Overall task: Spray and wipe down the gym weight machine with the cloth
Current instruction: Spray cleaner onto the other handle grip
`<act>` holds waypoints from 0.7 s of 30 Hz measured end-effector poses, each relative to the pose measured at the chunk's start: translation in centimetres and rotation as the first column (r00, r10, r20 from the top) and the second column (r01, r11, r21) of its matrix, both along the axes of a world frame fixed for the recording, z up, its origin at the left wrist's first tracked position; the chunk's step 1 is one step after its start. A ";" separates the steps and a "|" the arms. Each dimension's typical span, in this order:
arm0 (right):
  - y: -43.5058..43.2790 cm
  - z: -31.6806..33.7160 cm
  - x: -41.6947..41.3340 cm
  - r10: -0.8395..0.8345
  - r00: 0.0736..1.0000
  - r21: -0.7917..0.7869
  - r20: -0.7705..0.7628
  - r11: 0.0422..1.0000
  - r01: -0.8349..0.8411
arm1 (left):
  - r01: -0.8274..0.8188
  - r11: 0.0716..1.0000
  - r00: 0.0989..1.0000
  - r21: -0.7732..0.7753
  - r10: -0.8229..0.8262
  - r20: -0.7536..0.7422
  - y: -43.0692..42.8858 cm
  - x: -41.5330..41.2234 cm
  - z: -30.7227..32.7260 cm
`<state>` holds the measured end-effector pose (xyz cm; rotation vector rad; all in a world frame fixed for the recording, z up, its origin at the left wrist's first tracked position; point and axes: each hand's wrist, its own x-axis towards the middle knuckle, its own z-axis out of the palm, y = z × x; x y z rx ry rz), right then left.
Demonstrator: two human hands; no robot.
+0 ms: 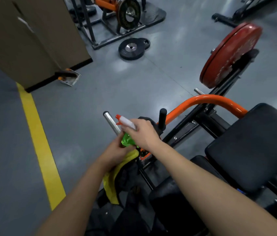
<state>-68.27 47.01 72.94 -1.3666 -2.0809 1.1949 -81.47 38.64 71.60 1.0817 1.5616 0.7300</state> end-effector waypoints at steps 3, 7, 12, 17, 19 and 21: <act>0.2 1.3 -3.5 0.057 0.997 -0.011 0.052 0.998 -0.056 | -0.213 0.977 0.977 0.021 0.212 0.035 1.8 -1.4 0.9; 0.7 0.8 -5.6 0.082 0.994 -0.032 0.073 0.996 -0.080 | -0.074 0.997 0.981 0.012 0.075 -0.180 4.3 -4.4 -0.1; 1.5 -0.4 -4.0 -0.080 0.995 -0.180 -0.059 0.981 0.068 | -0.053 0.996 0.985 -0.076 0.040 -0.170 6.1 -5.6 -2.7; 0.9 -0.7 -0.1 -0.133 0.988 -0.565 0.082 0.810 0.156 | -0.262 0.960 0.965 -0.097 0.262 -0.013 9.4 -4.6 -3.4; 1.0 -0.6 1.1 -0.097 0.994 -0.649 0.050 0.753 0.106 | -0.266 0.960 0.962 -0.086 0.270 0.038 11.5 -3.7 -3.0; 1.1 -0.5 1.3 -0.166 0.986 -0.602 0.007 0.787 0.137 | -0.255 0.964 0.961 -0.071 0.261 0.094 13.2 -2.5 -2.4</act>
